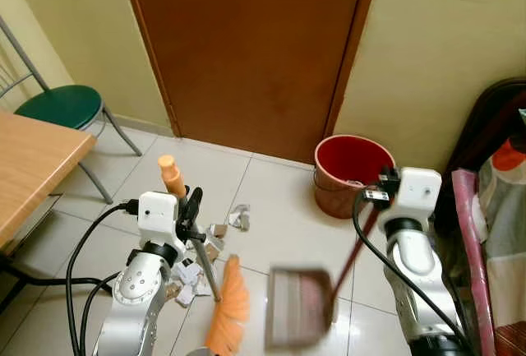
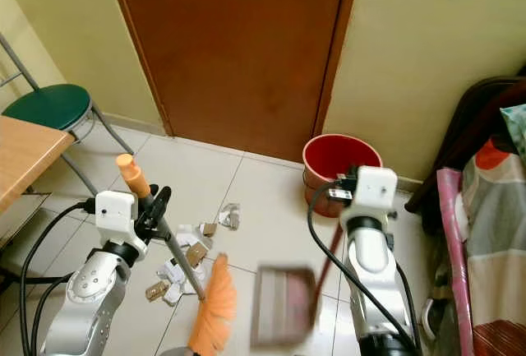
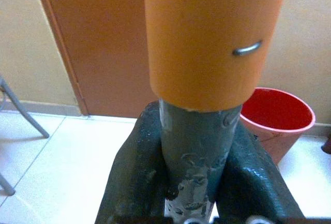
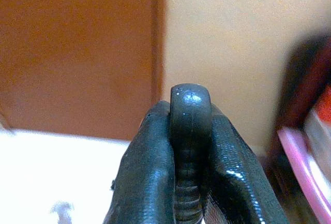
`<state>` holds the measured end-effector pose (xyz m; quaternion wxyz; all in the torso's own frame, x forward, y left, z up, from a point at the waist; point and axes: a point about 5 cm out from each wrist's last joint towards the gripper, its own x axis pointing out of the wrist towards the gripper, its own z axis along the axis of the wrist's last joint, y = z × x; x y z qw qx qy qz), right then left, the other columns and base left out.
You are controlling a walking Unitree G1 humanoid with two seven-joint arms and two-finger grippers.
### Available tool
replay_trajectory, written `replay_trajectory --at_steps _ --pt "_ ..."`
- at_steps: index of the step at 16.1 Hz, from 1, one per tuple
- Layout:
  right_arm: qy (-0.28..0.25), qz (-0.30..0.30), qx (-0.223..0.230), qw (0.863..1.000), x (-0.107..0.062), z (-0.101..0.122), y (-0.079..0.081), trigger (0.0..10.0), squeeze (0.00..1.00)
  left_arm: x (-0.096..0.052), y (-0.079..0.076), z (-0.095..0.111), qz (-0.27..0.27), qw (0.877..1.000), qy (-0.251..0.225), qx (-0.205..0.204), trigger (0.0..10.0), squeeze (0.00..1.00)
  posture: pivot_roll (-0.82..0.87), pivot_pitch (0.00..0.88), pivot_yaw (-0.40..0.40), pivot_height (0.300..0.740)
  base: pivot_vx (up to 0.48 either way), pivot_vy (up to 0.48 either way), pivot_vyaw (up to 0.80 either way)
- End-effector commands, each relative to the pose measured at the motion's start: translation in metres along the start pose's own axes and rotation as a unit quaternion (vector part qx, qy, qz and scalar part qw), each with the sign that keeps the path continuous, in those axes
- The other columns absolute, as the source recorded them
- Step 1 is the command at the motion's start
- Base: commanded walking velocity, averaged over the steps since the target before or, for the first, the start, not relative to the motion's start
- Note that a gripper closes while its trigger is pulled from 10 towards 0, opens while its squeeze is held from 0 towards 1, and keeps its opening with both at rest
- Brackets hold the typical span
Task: Sweep floor
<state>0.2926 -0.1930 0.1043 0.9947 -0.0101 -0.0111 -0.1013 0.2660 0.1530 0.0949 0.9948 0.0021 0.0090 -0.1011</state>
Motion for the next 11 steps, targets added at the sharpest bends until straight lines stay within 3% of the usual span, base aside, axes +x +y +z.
replay_trajectory --at_steps 1,6,11 --pt "0.002 -0.025 -0.003 1.000 0.000 0.000 -0.010 10.0 0.00 -0.001 -0.004 -0.004 -0.012 1.000 0.015 -0.005 10.0 0.00 0.07 0.136 0.015 0.740 0.000 0.000 0.00" --pt "0.014 -0.061 -0.043 0.997 0.003 -0.004 -0.021 10.0 0.00 0.012 -0.026 0.004 -0.068 0.997 0.004 -0.038 10.0 0.00 0.07 0.136 0.010 0.740 0.000 0.000 0.00" --pt "0.014 -0.075 -0.056 0.996 0.008 -0.004 -0.021 10.0 0.00 0.031 -0.051 0.018 -0.112 0.991 -0.014 -0.067 10.0 0.00 0.06 0.129 0.015 0.740 0.000 0.000 0.00"
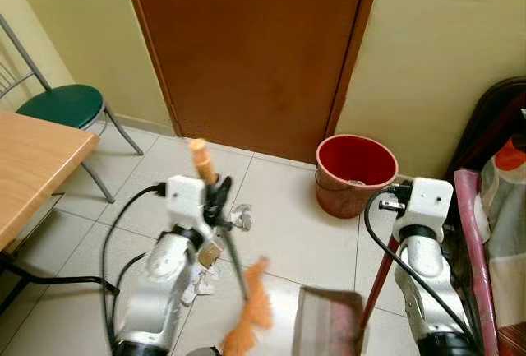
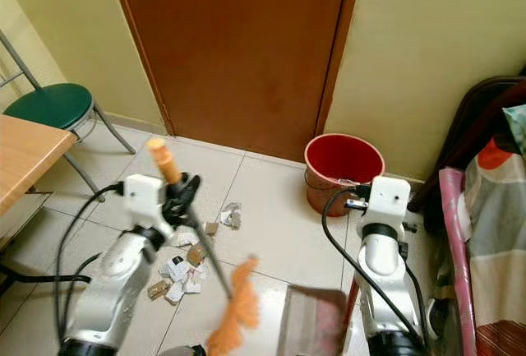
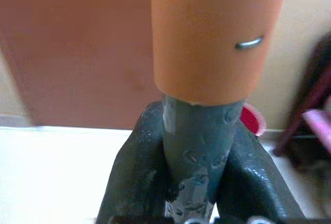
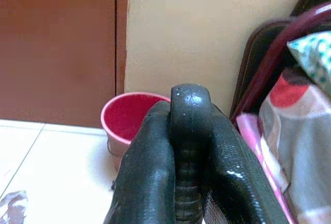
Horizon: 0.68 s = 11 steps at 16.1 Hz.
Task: Sweep floor
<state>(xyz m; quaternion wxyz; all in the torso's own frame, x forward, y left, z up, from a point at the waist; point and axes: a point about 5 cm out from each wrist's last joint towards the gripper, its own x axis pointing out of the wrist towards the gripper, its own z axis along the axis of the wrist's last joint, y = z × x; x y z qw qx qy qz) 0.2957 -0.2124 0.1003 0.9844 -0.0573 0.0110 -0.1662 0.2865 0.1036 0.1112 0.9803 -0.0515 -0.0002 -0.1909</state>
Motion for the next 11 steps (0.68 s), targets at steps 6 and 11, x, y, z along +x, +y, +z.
replay_trajectory --at_steps 6,11 --pt "-0.004 -0.026 -0.010 1.000 0.002 0.000 -0.003 10.0 0.00 0.012 -0.016 0.009 -0.042 0.998 -0.012 -0.052 10.0 0.00 0.05 0.135 0.030 0.740 0.000 0.000 0.00" --pt "-0.001 -0.029 -0.011 1.000 0.003 -0.002 -0.002 10.0 0.00 0.017 -0.006 0.028 -0.027 0.997 -0.048 -0.048 10.0 0.00 0.06 0.142 0.034 0.740 0.000 0.000 0.00"
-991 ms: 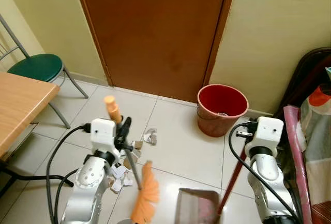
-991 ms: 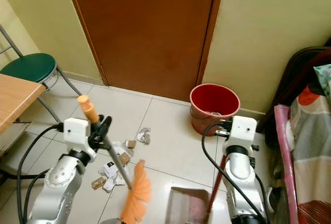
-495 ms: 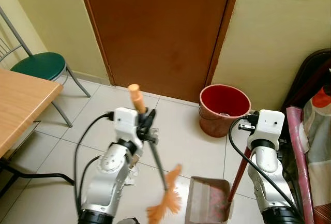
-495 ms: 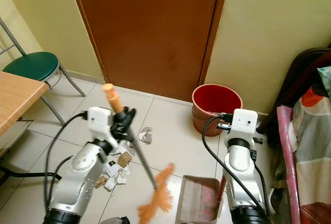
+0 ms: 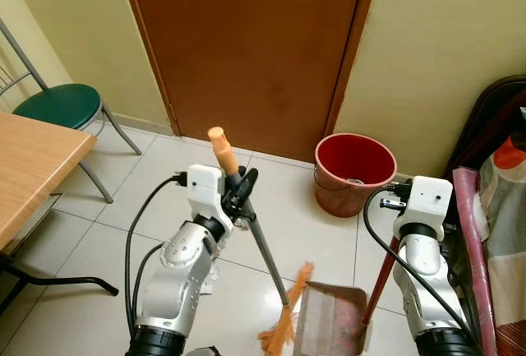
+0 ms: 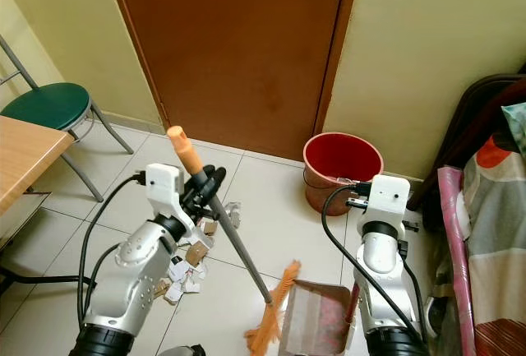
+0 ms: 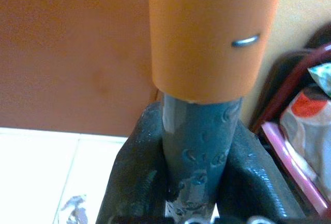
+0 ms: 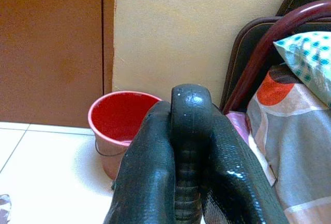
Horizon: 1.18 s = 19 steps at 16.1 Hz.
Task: Sweep floor
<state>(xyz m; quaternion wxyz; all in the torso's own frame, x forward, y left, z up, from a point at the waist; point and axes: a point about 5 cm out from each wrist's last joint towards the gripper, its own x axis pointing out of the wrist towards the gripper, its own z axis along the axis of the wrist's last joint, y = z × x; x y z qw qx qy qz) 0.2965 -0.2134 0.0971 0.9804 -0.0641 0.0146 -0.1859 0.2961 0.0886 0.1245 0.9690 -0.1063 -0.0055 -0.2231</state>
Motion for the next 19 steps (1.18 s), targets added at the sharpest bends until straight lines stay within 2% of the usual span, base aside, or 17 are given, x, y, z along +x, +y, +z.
replay_trajectory --at_steps 1,2,3,5,8,11,15,17,18,19 --pt "-0.004 -0.010 -0.006 1.000 0.002 0.001 0.000 10.0 0.00 0.003 0.010 0.026 0.016 0.999 -0.048 0.017 10.0 0.00 0.07 0.142 0.034 0.740 0.000 0.000 0.00" --pt "-0.004 -0.010 -0.006 1.000 0.002 0.001 0.000 10.0 0.00 0.003 0.010 0.026 0.016 0.999 -0.048 0.017 10.0 0.00 0.07 0.142 0.034 0.740 0.000 0.000 0.00" --pt "-0.004 -0.009 -0.007 1.000 0.002 0.001 0.001 10.0 0.00 0.004 0.020 0.040 0.031 0.997 -0.068 0.033 10.0 0.00 0.07 0.146 0.034 0.740 0.000 0.000 0.00" --pt "-0.006 -0.009 -0.008 1.000 0.003 0.002 0.002 10.0 0.00 0.004 0.025 0.048 0.039 0.995 -0.080 0.042 10.0 0.00 0.08 0.146 0.034 0.740 0.000 0.000 0.00" --pt "-0.014 -0.007 -0.014 1.000 0.006 0.005 0.005 10.0 0.00 0.003 0.047 0.082 0.061 0.989 -0.113 0.071 10.0 0.00 0.08 0.147 0.035 0.740 0.000 0.000 0.00" --pt "-0.014 -0.010 -0.016 1.000 0.005 0.003 0.005 10.0 0.00 -0.003 0.057 0.094 0.063 0.986 -0.115 0.101 10.0 0.00 0.09 0.152 0.043 0.740 0.000 0.000 0.00" --pt "-0.011 -0.014 -0.018 1.000 0.004 0.000 0.002 10.0 0.00 -0.015 0.060 0.090 0.068 0.987 -0.098 0.111 10.0 0.00 0.10 0.156 0.047 0.740 0.000 0.000 0.00" --pt "-0.010 -0.014 -0.015 1.000 0.006 0.000 0.004 10.0 0.00 -0.025 0.064 0.076 0.074 0.988 -0.071 0.118 10.0 0.00 0.11 0.158 0.043 0.740 0.000 0.000 0.00" --pt "-0.009 -0.017 -0.009 1.000 0.007 0.000 0.004 10.0 0.00 -0.033 0.063 0.061 0.073 0.989 -0.046 0.119 10.0 0.00 0.11 0.158 0.043 0.740 0.000 0.000 0.00" --pt "-0.012 -0.026 -0.002 1.000 0.009 0.002 0.002 10.0 0.00 -0.035 0.062 0.052 0.072 0.990 -0.032 0.120 10.0 0.00 0.11 0.157 0.037 0.740 0.000 0.000 0.00"
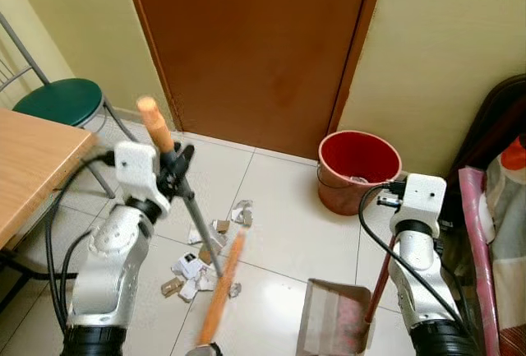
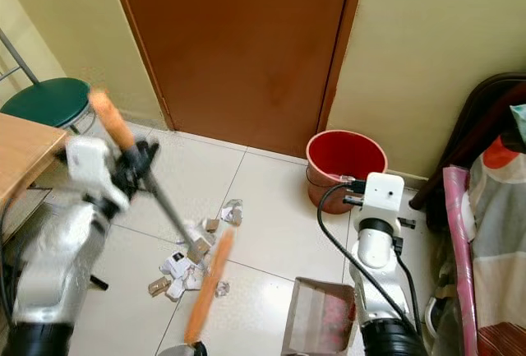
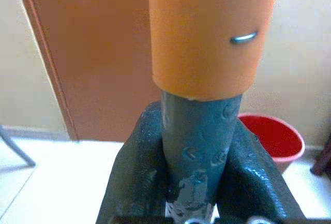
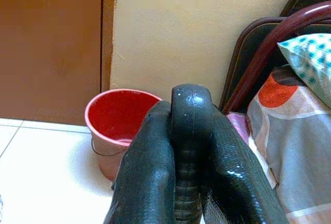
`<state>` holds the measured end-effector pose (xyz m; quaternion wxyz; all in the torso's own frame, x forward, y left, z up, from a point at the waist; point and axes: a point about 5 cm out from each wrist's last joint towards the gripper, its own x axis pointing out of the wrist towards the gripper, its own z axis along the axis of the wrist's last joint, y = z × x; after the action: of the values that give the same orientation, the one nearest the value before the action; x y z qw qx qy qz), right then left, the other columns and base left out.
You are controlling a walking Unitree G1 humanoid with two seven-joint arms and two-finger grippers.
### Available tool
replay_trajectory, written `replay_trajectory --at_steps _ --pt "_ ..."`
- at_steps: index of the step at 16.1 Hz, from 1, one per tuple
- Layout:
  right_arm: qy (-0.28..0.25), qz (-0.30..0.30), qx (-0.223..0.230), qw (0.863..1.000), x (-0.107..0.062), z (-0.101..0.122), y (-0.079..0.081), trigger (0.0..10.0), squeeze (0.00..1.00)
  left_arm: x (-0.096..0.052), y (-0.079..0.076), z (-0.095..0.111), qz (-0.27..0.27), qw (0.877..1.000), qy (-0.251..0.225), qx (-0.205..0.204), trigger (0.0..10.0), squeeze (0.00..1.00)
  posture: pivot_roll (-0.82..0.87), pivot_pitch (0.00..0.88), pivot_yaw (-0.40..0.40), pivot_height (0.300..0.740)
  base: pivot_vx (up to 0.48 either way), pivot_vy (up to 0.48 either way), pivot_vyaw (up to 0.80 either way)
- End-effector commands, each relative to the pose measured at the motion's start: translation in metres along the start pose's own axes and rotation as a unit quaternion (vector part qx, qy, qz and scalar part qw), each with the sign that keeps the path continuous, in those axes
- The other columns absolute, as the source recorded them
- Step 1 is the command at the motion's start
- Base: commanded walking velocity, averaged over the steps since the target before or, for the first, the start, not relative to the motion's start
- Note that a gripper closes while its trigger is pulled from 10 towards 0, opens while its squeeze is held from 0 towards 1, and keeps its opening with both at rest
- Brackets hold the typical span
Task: Sweep floor
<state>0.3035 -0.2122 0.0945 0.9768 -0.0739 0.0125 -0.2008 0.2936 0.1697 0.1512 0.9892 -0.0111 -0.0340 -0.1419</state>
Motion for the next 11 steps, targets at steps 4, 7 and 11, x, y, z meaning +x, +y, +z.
replay_trajectory --at_steps 4,7,11 --pt "-0.011 -0.035 0.023 0.999 0.012 0.010 -0.003 10.0 0.00 -0.012 -0.010 -0.038 -0.026 0.997 0.062 0.025 10.0 0.00 0.10 0.151 0.033 0.740 0.000 0.000 0.00" --pt "-0.002 -0.020 0.033 0.999 0.013 0.008 0.009 10.0 0.00 -0.003 -0.026 -0.045 -0.061 0.996 0.068 0.007 10.0 0.00 0.09 0.152 0.032 0.740 0.000 0.000 0.00" --pt "0.012 0.023 0.035 0.999 0.014 0.007 0.048 10.0 0.00 0.028 -0.073 -0.019 -0.135 0.989 0.012 -0.051 10.0 0.00 0.09 0.153 0.031 0.740 0.000 0.000 0.00"
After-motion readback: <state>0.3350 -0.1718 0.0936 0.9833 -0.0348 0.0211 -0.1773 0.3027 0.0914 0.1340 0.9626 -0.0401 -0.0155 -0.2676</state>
